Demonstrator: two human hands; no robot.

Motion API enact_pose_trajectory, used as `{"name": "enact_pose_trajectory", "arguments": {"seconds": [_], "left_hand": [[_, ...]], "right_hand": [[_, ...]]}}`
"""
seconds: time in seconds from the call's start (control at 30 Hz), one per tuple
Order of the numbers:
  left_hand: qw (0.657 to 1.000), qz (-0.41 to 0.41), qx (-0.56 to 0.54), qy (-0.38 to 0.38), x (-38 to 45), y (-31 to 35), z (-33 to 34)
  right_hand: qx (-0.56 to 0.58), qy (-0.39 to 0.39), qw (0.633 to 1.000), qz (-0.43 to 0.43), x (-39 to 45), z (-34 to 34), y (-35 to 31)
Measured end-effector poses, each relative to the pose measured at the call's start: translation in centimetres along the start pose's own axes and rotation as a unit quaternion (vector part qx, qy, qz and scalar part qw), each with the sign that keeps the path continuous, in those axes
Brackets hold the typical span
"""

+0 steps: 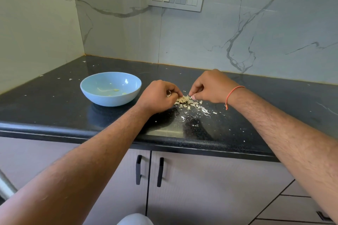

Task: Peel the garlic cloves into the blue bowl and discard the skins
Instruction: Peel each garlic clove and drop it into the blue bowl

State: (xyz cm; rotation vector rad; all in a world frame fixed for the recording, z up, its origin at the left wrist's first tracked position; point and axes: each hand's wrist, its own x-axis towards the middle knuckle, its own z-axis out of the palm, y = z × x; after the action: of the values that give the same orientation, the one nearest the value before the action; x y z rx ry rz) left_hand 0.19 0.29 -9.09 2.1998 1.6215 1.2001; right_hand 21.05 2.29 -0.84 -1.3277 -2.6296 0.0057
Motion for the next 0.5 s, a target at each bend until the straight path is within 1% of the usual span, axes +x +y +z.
{"name": "enact_pose_trajectory", "arguments": {"seconds": [0.1,0.17,0.23,0.33,0.4,0.5], "left_hand": [[1.000,0.011,-0.008,0.006,0.0,0.3,0.0],[1.000,0.016,-0.007,-0.002,0.0,0.2,0.0],[1.000,0.020,-0.006,-0.005,0.0,0.1,0.1],[1.000,0.025,-0.009,-0.002,-0.1,0.1,0.1],[0.999,0.031,-0.007,-0.002,-0.1,0.0,0.0],[0.999,0.036,-0.013,-0.007,0.0,-0.1,-0.1]], "right_hand": [[-0.012,-0.033,0.999,-0.003,0.1,-0.6,-0.2],[-0.043,-0.042,0.998,-0.018,0.3,-1.0,-0.5],[-0.098,-0.046,0.993,-0.041,0.5,-0.8,-1.2],[-0.205,-0.078,0.972,-0.082,0.6,1.2,-2.8],[-0.205,-0.068,0.972,-0.090,0.8,1.0,-3.2],[-0.125,-0.027,0.990,-0.056,1.1,-0.8,-2.4]]}}
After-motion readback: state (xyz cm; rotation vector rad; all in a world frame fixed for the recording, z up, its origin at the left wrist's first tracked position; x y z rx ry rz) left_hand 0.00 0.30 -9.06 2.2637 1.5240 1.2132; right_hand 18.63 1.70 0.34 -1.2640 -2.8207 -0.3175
